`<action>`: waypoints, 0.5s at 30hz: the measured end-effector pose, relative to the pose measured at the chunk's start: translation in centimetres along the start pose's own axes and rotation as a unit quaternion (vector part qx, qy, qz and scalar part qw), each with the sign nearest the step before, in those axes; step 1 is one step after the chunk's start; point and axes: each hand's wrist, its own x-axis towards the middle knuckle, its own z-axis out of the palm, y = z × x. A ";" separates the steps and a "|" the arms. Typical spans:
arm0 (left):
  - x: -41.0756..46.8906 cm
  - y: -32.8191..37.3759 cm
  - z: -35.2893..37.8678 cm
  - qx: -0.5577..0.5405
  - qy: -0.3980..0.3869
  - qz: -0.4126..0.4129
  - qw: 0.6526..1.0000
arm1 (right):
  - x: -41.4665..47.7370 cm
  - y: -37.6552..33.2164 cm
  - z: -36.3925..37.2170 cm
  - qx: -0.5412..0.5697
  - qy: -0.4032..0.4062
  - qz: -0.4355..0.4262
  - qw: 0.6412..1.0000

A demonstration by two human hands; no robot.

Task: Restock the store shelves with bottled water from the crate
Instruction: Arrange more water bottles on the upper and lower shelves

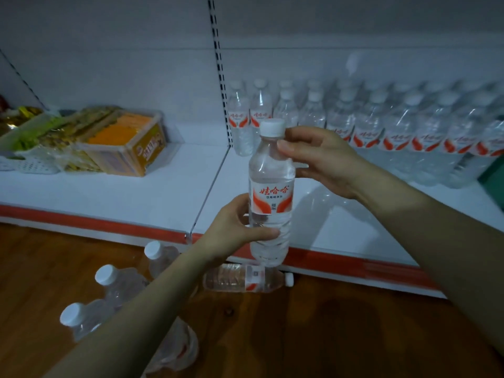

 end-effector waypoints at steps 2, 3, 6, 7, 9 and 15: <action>0.8 -0.4 -0.2 -0.043 0.016 -0.007 0.999 | 0.4 1.0 0.1 0.029 0.021 0.016 0.999; 1.4 -0.6 -0.4 -0.063 0.023 -0.011 0.998 | 0.7 1.6 0.1 0.026 0.022 0.034 0.999; 3.7 -1.0 -1.9 -0.088 0.032 -0.013 0.996 | 1.2 3.8 0.0 -0.037 0.001 0.107 0.994; 4.5 -1.3 -2.5 -0.089 0.032 -0.012 0.995 | 1.3 4.6 0.2 -0.060 -0.014 0.127 0.990; 6.3 -1.7 -3.7 -0.091 0.030 -0.006 0.995 | 1.8 6.4 1.1 -0.115 -0.040 0.136 0.983; 11.7 -3.6 -6.9 -0.061 -0.011 0.028 0.998 | 7.5 11.3 3.9 -0.175 0.072 0.070 0.979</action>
